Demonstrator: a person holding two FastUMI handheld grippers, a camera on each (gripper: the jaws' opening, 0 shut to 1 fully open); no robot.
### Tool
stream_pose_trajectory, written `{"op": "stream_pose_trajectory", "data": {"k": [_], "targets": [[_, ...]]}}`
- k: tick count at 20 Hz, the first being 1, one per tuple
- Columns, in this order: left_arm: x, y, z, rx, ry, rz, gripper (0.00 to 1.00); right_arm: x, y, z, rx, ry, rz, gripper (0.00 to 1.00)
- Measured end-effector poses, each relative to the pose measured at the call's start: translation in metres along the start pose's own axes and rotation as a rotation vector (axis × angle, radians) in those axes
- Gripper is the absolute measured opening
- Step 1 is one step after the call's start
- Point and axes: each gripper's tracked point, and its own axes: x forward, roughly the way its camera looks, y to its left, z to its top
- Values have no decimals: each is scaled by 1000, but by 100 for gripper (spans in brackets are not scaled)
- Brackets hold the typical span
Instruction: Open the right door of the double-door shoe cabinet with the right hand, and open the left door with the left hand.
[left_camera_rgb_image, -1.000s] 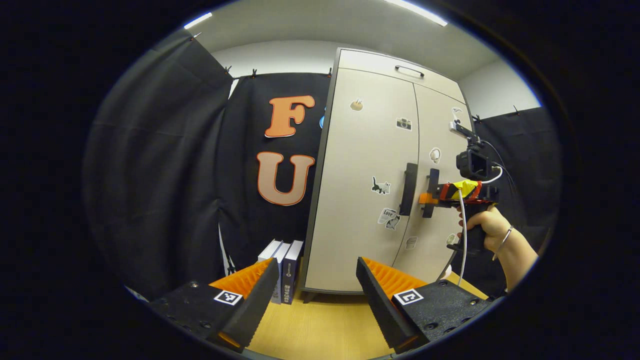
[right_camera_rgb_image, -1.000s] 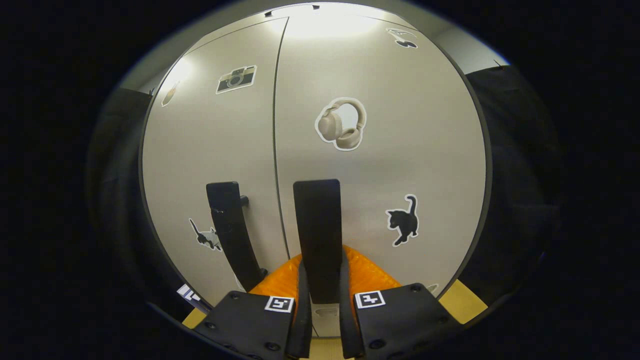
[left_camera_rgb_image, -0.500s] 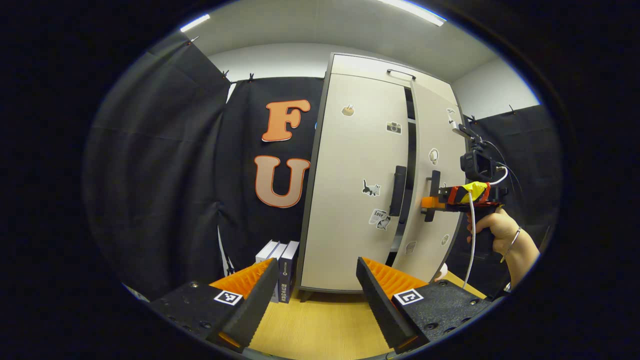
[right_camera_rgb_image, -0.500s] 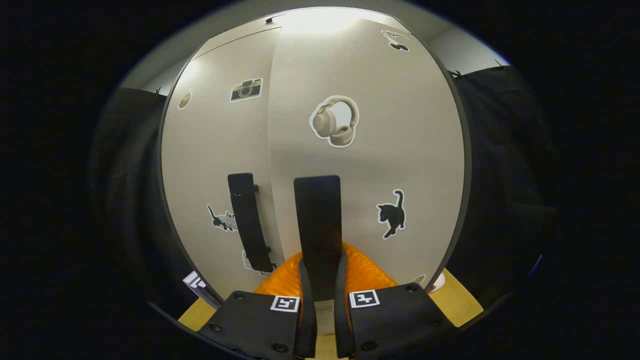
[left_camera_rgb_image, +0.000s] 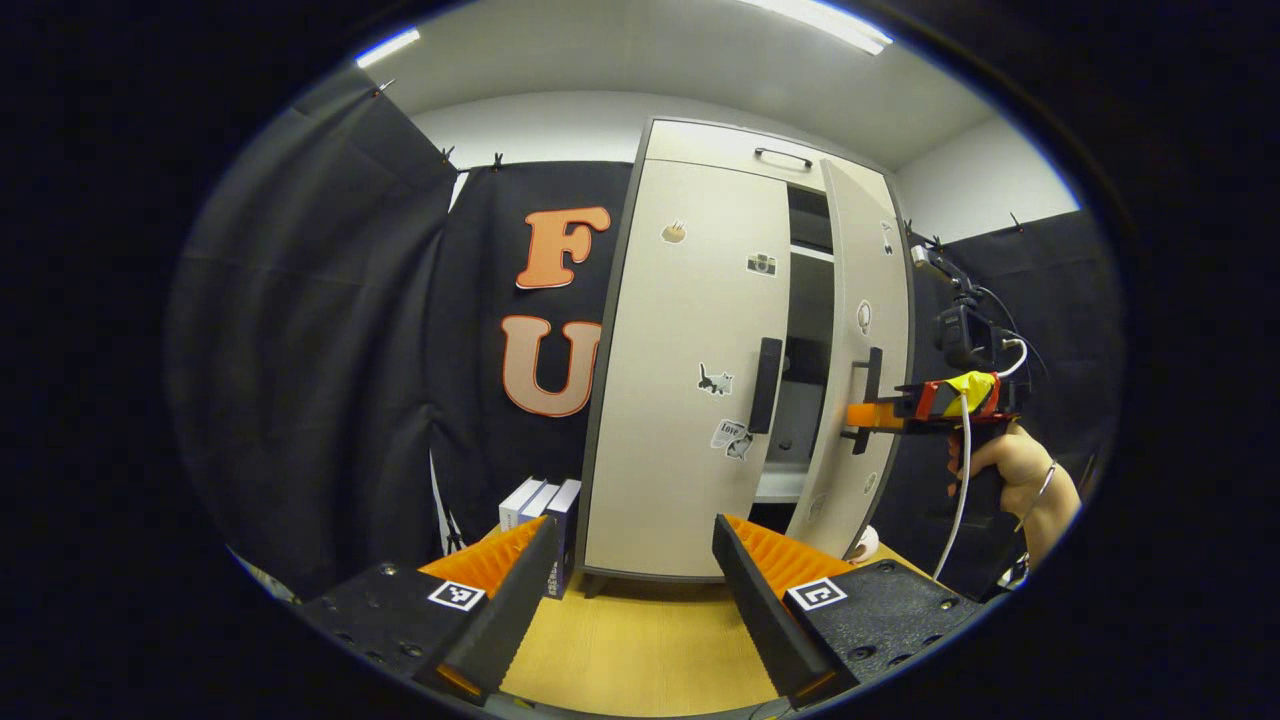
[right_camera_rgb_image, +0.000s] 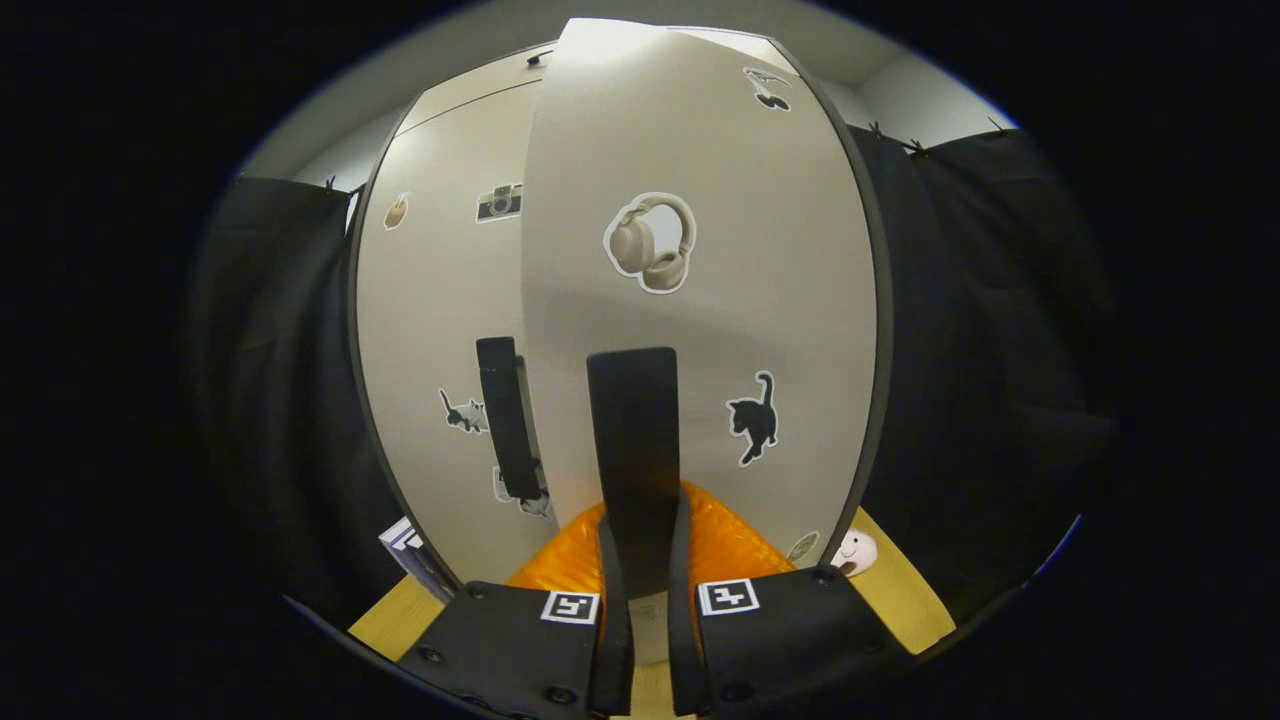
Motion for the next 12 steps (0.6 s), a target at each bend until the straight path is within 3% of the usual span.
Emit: {"op": "stream_pose_trajectory", "data": {"k": [12], "targets": [[-26,-36,3,3,-24,43,95,-16,-9,0,14,-3,32,23]]}}
